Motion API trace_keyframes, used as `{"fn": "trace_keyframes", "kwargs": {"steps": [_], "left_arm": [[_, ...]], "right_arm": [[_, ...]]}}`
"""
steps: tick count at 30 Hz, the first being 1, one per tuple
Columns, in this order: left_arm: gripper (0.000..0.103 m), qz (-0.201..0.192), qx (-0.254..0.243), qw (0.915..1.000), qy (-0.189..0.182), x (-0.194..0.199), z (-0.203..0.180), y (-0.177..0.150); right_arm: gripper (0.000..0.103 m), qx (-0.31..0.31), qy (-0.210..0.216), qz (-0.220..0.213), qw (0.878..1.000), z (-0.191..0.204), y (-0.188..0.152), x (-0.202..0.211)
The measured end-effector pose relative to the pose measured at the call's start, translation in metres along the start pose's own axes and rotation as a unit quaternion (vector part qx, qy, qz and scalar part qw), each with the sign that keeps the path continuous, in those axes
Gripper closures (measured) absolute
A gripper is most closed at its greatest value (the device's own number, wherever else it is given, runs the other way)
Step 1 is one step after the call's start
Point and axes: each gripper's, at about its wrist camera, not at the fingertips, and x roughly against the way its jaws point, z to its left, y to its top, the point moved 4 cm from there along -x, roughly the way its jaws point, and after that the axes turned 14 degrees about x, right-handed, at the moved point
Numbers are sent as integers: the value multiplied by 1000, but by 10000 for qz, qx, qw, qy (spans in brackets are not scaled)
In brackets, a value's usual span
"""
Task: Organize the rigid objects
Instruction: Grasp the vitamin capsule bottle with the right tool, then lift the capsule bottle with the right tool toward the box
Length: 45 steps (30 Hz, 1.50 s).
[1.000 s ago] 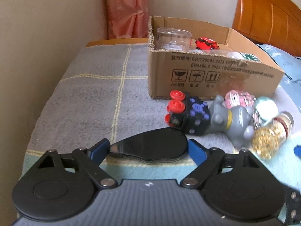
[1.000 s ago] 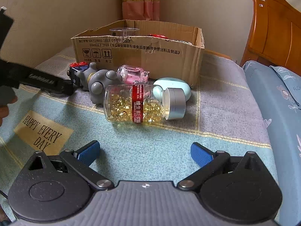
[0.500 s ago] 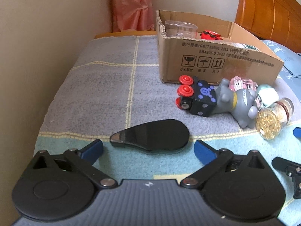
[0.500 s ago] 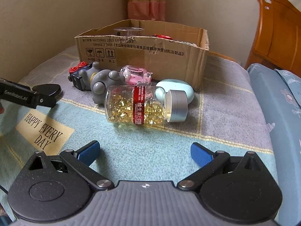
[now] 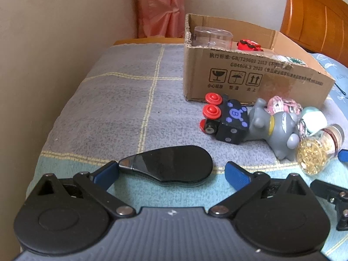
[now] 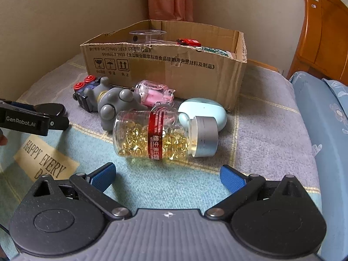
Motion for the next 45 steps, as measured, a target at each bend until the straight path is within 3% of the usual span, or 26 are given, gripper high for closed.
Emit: {"fn": "trace_keyframes", "kwargs": {"steps": [11, 17, 24, 45], "left_arm": [[1, -50, 128, 9999, 94, -1, 0, 1], [3, -86, 170, 9998, 88, -2, -1, 3], [8, -169, -81, 9998, -92, 0, 2, 2], [14, 84, -424, 9984, -372, -2, 2, 11]], "right_arm": [[0, 0, 51, -133, 9999, 0, 23, -5], [0, 119, -175, -16, 9998, 4, 31, -13], [6, 271, -290, 63, 9992, 4, 30, -13], [6, 503, -62, 181, 9986, 4, 33, -13]]}}
